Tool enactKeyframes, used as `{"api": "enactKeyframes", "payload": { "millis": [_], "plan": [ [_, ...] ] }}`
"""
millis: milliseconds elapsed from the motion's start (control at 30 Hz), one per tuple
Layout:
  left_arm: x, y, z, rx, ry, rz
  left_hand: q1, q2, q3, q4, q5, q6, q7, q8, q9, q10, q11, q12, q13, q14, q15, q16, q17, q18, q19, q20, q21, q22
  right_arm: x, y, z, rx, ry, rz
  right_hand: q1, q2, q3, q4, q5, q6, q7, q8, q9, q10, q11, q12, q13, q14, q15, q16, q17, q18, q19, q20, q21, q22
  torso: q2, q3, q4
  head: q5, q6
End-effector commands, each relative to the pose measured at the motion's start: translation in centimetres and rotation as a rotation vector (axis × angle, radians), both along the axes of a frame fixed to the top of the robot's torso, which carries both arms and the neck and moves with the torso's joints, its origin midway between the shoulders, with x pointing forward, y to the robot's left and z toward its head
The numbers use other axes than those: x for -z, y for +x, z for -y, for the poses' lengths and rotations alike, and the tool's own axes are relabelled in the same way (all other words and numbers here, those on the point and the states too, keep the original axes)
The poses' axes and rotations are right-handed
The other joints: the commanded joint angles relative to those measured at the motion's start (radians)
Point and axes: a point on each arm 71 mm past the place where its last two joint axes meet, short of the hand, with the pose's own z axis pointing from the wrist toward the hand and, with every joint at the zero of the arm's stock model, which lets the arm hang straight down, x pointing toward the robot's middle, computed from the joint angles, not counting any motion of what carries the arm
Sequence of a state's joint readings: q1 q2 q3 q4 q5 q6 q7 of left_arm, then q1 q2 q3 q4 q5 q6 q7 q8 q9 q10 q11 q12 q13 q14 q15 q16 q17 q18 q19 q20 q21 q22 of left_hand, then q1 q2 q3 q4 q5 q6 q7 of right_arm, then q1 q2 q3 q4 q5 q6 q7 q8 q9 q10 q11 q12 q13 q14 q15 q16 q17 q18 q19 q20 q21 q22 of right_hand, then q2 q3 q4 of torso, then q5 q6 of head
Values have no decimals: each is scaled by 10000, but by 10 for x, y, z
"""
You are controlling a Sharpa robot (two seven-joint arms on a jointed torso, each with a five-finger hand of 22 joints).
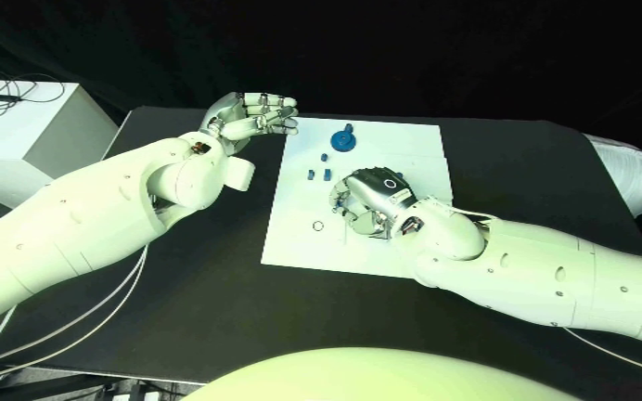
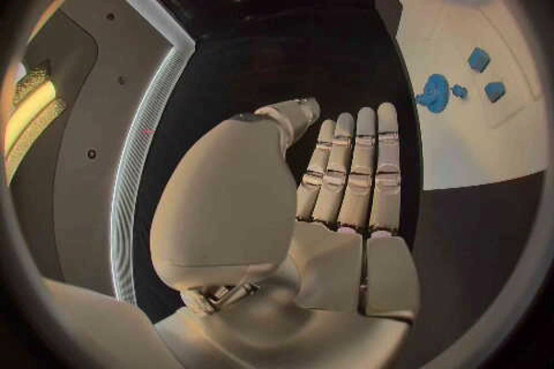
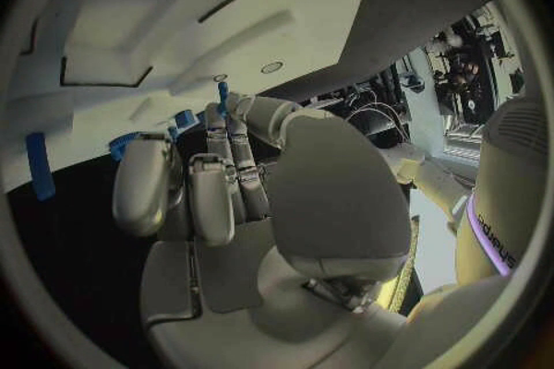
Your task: Assemble the parts on the task board
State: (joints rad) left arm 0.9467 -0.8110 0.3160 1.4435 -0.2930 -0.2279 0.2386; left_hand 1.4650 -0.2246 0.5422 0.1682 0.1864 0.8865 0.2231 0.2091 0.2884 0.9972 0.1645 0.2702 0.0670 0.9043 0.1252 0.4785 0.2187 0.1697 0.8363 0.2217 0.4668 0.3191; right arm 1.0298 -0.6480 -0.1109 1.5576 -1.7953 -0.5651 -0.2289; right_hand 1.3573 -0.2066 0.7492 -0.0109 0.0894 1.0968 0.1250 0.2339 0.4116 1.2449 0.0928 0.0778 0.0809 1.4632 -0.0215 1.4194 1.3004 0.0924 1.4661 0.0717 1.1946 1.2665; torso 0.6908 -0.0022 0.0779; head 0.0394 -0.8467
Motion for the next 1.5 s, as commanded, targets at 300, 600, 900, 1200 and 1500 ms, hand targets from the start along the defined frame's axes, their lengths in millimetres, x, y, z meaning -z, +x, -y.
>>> {"api": "enactKeyframes", "payload": {
  "millis": [300, 600, 900, 1200, 1500],
  "plan": [
    [-1, 0, 2, 78, -86, 68, 79, 40, -54, 0, -16, -6, 41, 6, -14, -16, 50, -59, 12, 47, -6, -35, 14, 113, 82, -1, -39, -15, 3, 0, -4, -143, -199, 75, 139, 172, 80, -10, 53, 24, 21, 50, 19, 418, -364, 58, 189, 541, -63, 20, 4, -113, 151, -52, -31, 0, -3, -2, 0, 55, -62],
    [-1, 0, 2, 88, -72, 56, 79, 40, -54, 0, -16, -6, 41, 6, -14, -16, 50, -59, 12, 47, -6, -35, 14, 113, 82, -1, -39, -15, 7, 3, -4, -116, -396, 26, 139, 172, 80, -10, 53, 24, 21, 50, 19, 418, -364, 58, 189, 541, -63, 20, 4, -113, 151, -52, -31, 0, 1, -1, 3, 80, -110],
    [-1, 0, 1, 97, -53, 46, 76, 41, -63, 7, -16, -4, 42, 10, -17, -18, 51, -61, 12, 50, -4, -52, 22, 112, 93, -1, -57, -28, 13, 4, -6, -206, -828, -243, 134, 165, 82, -19, 61, 19, 29, 47, 23, 417, -357, 45, 192, 537, -59, 13, -9, -108, 144, -50, -56, -17, -3, 0, -12, 96, -162],
    [-1, 0, 1, 88, -28, 43, 76, 41, -63, 7, -16, -4, 42, 10, -17, -18, 51, -61, 12, 50, -4, -52, 22, 112, 93, -1, -57, -28, 16, 4, -9, -267, -1004, -354, 111, 157, 74, -12, 55, 3, 42, 38, 24, 396, -345, 23, 190, 530, -50, -4, -38, -105, 136, -46, -77, -31, -8, 0, -13, 85, -213],
    [0, 0, 0, 70, -10, 34, 76, 41, -63, 7, -16, -4, 42, 10, -17, -18, 51, -61, 12, 50, -4, -52, 22, 112, 93, -1, -57, -28, 16, 4, -8, -379, -856, -291, -468, -746, -670, 98, 923, -1078, 280, -674, -240, -840, -3, -177, -109, 467, 242, -102, -232, -29, -34, 185, -573, -368, -11, 1, -23, 77, -207]
  ]
}}
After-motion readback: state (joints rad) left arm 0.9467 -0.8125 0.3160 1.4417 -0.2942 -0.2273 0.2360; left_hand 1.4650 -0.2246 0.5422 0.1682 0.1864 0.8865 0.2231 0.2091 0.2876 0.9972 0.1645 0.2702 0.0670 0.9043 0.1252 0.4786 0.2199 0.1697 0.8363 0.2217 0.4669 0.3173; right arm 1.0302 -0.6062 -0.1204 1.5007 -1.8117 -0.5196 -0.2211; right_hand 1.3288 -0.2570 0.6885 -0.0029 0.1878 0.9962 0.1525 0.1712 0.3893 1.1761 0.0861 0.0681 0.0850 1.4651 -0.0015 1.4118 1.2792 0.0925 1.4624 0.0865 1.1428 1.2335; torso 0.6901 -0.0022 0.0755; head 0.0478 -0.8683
